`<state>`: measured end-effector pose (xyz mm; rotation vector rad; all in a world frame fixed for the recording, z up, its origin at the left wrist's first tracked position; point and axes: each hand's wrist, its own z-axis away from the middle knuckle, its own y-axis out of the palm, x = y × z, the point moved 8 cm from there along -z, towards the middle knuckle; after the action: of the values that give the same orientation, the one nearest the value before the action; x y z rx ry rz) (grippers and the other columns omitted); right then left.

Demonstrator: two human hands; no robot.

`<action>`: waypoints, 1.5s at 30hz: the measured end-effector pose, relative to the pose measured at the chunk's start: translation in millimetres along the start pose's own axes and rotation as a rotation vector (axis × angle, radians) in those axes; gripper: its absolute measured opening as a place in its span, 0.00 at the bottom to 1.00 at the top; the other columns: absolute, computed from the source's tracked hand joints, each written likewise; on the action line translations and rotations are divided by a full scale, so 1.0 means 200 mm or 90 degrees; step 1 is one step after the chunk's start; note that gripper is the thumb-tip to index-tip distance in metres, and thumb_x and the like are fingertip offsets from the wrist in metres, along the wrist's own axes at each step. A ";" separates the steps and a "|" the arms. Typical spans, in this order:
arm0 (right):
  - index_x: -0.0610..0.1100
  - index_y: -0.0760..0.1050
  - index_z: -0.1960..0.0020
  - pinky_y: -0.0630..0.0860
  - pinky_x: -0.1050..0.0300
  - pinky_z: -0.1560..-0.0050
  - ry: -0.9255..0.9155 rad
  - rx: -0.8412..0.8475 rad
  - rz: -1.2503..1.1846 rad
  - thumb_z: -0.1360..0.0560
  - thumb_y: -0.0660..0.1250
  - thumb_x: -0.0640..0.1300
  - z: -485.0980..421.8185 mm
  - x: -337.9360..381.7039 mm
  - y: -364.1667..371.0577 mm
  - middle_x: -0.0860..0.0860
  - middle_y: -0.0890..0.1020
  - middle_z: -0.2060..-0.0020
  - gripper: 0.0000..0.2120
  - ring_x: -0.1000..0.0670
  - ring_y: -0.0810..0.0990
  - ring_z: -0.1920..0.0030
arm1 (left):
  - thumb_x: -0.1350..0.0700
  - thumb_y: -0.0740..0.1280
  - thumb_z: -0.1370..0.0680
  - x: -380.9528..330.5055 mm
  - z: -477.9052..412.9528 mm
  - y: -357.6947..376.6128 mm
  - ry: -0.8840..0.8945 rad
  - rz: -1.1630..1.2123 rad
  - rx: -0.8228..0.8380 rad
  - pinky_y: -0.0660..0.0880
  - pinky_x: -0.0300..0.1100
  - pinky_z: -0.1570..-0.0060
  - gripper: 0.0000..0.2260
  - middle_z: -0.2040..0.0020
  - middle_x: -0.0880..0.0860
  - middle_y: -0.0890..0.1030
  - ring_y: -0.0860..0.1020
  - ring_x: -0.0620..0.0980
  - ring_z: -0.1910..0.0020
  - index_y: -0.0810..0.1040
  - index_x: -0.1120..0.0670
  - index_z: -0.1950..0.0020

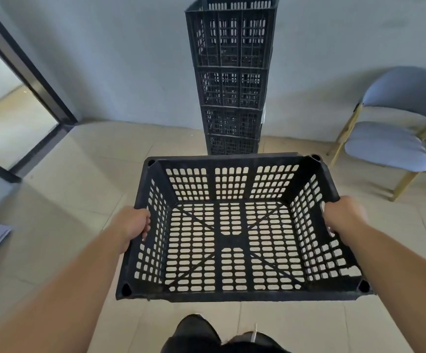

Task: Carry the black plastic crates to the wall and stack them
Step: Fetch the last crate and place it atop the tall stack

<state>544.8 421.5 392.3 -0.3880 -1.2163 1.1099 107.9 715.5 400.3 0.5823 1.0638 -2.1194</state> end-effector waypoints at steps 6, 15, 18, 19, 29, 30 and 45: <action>0.32 0.78 0.47 0.73 0.53 0.62 -0.005 -0.009 0.008 0.22 0.62 0.40 -0.35 0.52 0.15 0.35 0.82 0.56 0.11 0.37 0.81 0.58 | 0.61 0.63 0.19 -0.35 -0.54 -0.07 0.004 0.011 0.031 0.74 0.48 0.63 0.14 0.71 0.57 0.76 0.71 0.53 0.73 0.75 0.60 0.65; 0.32 0.78 0.53 0.73 0.53 0.65 0.044 -0.029 -0.001 0.20 0.63 0.40 -0.65 1.19 0.23 0.40 0.80 0.64 0.11 0.40 0.78 0.63 | 0.63 0.61 0.20 -1.13 -1.22 -0.29 0.083 -0.054 0.064 0.72 0.47 0.66 0.13 0.70 0.59 0.74 0.70 0.55 0.74 0.73 0.61 0.65; 0.32 0.79 0.57 0.83 0.43 0.58 0.062 -0.046 -0.070 0.25 0.65 0.38 -0.77 1.35 0.19 0.37 0.84 0.63 0.09 0.38 0.84 0.61 | 0.64 0.62 0.22 -1.38 -1.39 -0.33 0.113 -0.067 0.069 0.72 0.46 0.67 0.11 0.71 0.60 0.74 0.70 0.55 0.75 0.74 0.62 0.66; 0.33 0.79 0.58 0.83 0.41 0.55 0.057 -0.046 -0.087 0.26 0.65 0.37 -0.82 1.42 0.17 0.37 0.84 0.62 0.08 0.39 0.84 0.61 | 0.65 0.62 0.23 -1.46 -1.44 -0.34 0.120 -0.073 0.072 0.73 0.46 0.67 0.11 0.72 0.59 0.74 0.70 0.55 0.75 0.74 0.62 0.66; 0.30 0.77 0.62 0.79 0.43 0.63 -0.001 0.038 -0.176 0.22 0.62 0.32 -1.41 2.14 -0.18 0.31 0.79 0.66 0.12 0.39 0.77 0.68 | 0.62 0.62 0.21 -2.52 -1.72 -0.39 0.230 -0.139 0.092 0.75 0.42 0.70 0.12 0.70 0.59 0.77 0.75 0.53 0.74 0.76 0.61 0.64; 0.32 0.75 0.62 0.76 0.45 0.66 -0.014 0.056 -0.200 0.21 0.61 0.33 -1.45 2.23 -0.22 0.32 0.78 0.66 0.13 0.40 0.76 0.68 | 0.62 0.62 0.20 -2.63 -1.73 -0.41 0.235 -0.135 0.091 0.75 0.41 0.72 0.13 0.70 0.58 0.77 0.75 0.52 0.74 0.76 0.61 0.64; 0.30 0.73 0.44 0.80 0.56 0.74 -0.144 0.037 -0.304 0.14 0.56 0.45 -1.94 3.31 -0.96 0.35 0.81 0.57 0.17 0.44 0.78 0.70 | 0.54 0.60 0.15 -3.96 -2.06 -0.64 0.300 0.115 0.148 0.77 0.38 0.76 0.15 0.67 0.57 0.79 0.77 0.49 0.73 0.78 0.65 0.50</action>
<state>936.8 1003.2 757.9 0.0789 -1.3804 0.7835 574.2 1405.7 744.4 1.2894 0.9633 -2.0053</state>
